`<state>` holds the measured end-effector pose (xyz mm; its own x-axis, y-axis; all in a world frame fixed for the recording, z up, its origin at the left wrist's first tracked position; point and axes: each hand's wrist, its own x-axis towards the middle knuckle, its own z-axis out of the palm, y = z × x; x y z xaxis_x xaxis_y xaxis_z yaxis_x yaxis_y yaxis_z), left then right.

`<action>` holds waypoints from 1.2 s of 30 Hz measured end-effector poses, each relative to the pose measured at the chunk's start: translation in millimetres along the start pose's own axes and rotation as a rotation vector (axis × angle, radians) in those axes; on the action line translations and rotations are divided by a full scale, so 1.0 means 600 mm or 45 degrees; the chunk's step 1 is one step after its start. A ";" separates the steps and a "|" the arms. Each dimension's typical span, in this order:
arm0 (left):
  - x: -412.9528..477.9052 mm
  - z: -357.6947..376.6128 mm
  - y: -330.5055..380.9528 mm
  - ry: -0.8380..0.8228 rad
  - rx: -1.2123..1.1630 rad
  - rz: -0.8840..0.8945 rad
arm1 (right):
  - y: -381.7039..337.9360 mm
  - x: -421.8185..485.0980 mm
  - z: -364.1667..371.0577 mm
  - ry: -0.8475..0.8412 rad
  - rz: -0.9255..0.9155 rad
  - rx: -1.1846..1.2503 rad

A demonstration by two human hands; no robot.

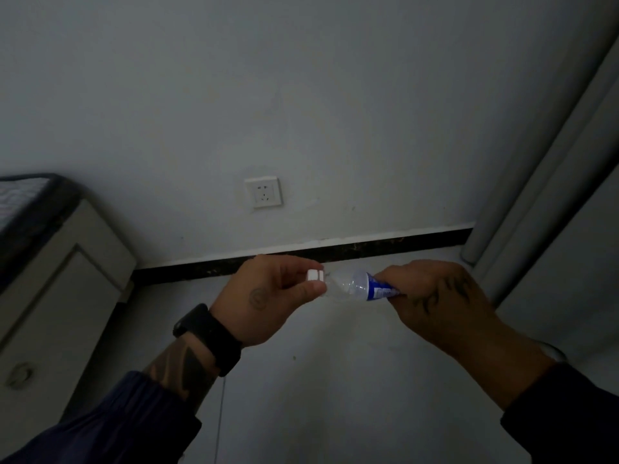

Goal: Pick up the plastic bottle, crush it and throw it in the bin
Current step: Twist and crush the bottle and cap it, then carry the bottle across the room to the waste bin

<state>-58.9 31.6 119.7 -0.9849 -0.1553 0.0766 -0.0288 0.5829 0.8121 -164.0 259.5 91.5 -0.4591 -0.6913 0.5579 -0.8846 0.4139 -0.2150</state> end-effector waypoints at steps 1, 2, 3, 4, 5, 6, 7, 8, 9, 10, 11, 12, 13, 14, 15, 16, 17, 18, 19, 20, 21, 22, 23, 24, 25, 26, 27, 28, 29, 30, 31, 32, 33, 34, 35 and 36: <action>-0.004 -0.002 0.001 0.017 0.139 0.100 | 0.002 0.007 -0.004 -0.101 0.005 0.060; -0.006 -0.004 0.004 0.036 0.273 0.207 | 0.005 0.012 -0.005 -0.204 0.070 0.132; -0.007 -0.008 0.009 0.042 0.364 0.301 | 0.008 0.016 -0.010 -0.266 0.117 0.211; -0.007 -0.014 0.016 0.029 0.408 0.370 | 0.008 0.016 -0.013 -0.285 0.156 0.301; -0.005 -0.022 0.025 0.009 0.437 0.431 | 0.006 0.017 -0.016 -0.341 0.214 0.417; -0.001 -0.030 0.034 -0.010 0.488 0.507 | 0.005 0.018 -0.020 -0.372 0.282 0.513; 0.004 -0.039 0.045 -0.032 0.565 0.601 | 0.004 0.023 -0.024 -0.413 0.353 0.642; 0.010 -0.048 0.057 -0.060 0.647 0.702 | 0.004 0.029 -0.028 -0.453 0.399 0.755; 0.015 -0.056 0.070 -0.088 0.714 0.793 | 0.002 0.035 -0.034 -0.491 0.417 0.846; 0.018 -0.064 0.085 -0.114 0.760 0.869 | 0.003 0.041 -0.039 -0.524 0.415 0.915; 0.020 -0.071 0.099 -0.140 0.787 0.936 | 0.003 0.046 -0.046 -0.551 0.404 0.965; 0.022 -0.077 0.114 -0.158 0.807 0.996 | 0.002 0.052 -0.054 -0.585 0.396 1.009; 0.022 -0.084 0.127 -0.172 0.823 1.041 | -0.001 0.058 -0.062 -0.621 0.393 1.051; 0.021 -0.091 0.137 -0.180 0.833 1.074 | 0.000 0.063 -0.067 -0.634 0.385 1.083; 0.022 -0.100 0.148 -0.177 0.831 1.093 | -0.003 0.071 -0.076 -0.636 0.397 1.109; 0.025 -0.111 0.157 -0.154 0.811 1.094 | -0.007 0.080 -0.084 -0.605 0.404 1.134; 0.028 -0.122 0.165 -0.112 0.775 1.077 | -0.014 0.090 -0.095 -0.560 0.429 1.154; 0.031 -0.133 0.174 -0.061 0.733 1.042 | -0.019 0.100 -0.104 -0.492 0.449 1.167; 0.034 -0.145 0.184 -0.010 0.700 0.992 | -0.027 0.112 -0.117 -0.429 0.481 1.165; 0.038 -0.157 0.197 0.037 0.684 0.939 | -0.034 0.125 -0.133 -0.371 0.511 1.156; 0.041 -0.170 0.211 0.086 0.689 0.892 | -0.046 0.141 -0.154 -0.333 0.545 1.136; 0.045 -0.185 0.228 0.139 0.711 0.852 | -0.054 0.157 -0.174 -0.298 0.575 1.123; 0.047 -0.203 0.246 0.193 0.742 0.815 | -0.065 0.175 -0.201 -0.273 0.604 1.100; 0.050 -0.224 0.268 0.240 0.771 0.774 | -0.075 0.193 -0.230 -0.240 0.628 1.077; 0.052 -0.247 0.292 0.278 0.802 0.729 | -0.089 0.213 -0.263 -0.203 0.656 1.054; 0.053 -0.272 0.320 0.308 0.836 0.681 | -0.100 0.234 -0.298 -0.156 0.687 1.052; 0.053 -0.300 0.352 0.328 0.875 0.629 | -0.113 0.258 -0.337 -0.103 0.725 1.075; 0.052 -0.330 0.385 0.340 0.916 0.576 | -0.126 0.284 -0.379 -0.050 0.763 1.115; 0.051 -0.361 0.421 0.349 0.957 0.533 | -0.140 0.311 -0.423 -0.001 0.802 1.147; 0.050 -0.393 0.458 0.365 0.996 0.505 | -0.153 0.339 -0.468 0.050 0.836 1.169; 0.048 -0.429 0.497 0.388 1.028 0.483 | -0.167 0.369 -0.515 0.100 0.869 1.189; 0.046 -0.467 0.540 0.414 1.052 0.462 | -0.182 0.402 -0.565 0.146 0.894 1.211; 0.045 -0.507 0.584 0.441 1.070 0.444 | -0.198 0.438 -0.618 0.183 0.904 1.232; 0.044 -0.549 0.630 0.465 1.076 0.430 | -0.214 0.474 -0.671 0.207 0.907 1.245; 0.044 -0.592 0.678 0.491 1.071 0.422 | -0.230 0.511 -0.725 0.223 0.906 1.252; 0.045 -0.635 0.726 0.521 1.067 0.425 | -0.245 0.549 -0.777 0.237 0.901 1.258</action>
<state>-32.8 -22.3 695.9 -0.8341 -0.0520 0.5491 -0.0275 0.9982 0.0527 -146.7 246.9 680.7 -0.9158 -0.3682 0.1605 -0.1650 -0.0196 -0.9861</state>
